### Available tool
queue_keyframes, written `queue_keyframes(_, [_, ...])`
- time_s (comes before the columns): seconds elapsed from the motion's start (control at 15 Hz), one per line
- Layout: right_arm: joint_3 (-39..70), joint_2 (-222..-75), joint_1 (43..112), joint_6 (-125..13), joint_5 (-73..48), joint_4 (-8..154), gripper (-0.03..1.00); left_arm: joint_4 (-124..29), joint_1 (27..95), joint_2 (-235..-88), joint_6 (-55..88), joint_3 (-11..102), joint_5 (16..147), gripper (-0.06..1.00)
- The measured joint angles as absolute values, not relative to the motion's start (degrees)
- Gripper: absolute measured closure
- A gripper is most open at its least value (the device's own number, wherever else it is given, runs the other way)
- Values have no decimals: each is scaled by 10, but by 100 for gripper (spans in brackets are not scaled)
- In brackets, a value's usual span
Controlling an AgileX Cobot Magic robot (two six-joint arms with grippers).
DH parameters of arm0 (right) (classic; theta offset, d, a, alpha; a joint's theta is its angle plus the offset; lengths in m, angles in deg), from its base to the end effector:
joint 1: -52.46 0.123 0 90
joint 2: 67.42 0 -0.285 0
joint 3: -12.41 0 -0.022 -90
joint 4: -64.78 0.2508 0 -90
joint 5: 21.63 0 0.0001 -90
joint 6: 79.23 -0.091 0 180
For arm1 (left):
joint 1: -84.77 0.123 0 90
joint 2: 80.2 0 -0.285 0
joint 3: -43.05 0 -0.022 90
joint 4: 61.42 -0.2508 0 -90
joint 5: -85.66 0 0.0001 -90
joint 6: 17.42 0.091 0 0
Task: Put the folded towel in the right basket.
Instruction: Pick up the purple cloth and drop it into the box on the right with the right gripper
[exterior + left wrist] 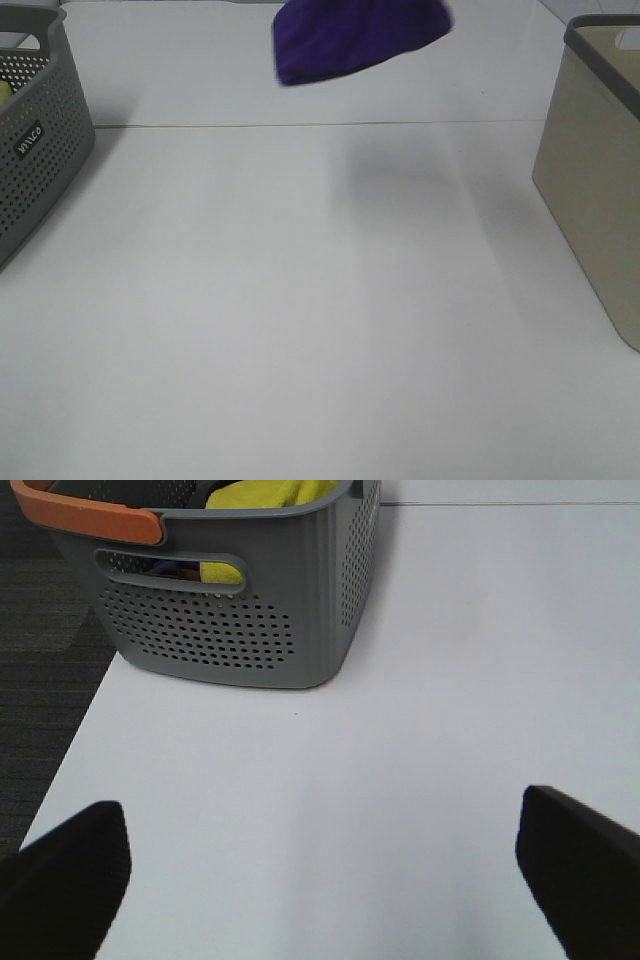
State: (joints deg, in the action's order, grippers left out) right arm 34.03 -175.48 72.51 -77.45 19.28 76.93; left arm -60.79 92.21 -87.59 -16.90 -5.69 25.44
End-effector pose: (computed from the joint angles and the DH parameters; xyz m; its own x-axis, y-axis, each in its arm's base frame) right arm 0.3804 0.1522 0.3775 -0.6143 -0.0873 -0.7842 -0.3667 0.9116 0.1858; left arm -0.0050 -0.0015 0.2772 -0.4405 -0.0539 -0.8961 -0.1194 0.9928 -0.0010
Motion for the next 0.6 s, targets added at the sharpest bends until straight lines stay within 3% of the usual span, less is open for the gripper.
queue_keyframes(0.07, [340,-1729,678,-784,196,748,95,-608,922,-876,-169,-57,254,-5])
queue_keyframes(0.13, [340,-1695,581,-792,214,727,95,-608,922,-876,-169,-57,254,-5])
queue_keyframes(0.27, [340,-1683,495,-792,237,725,95,-608,922,-876,-169,-57,254,-5])
queue_keyframes(0.6, [340,-1712,381,-799,303,711,95,-608,922,-876,-169,-57,254,-5])
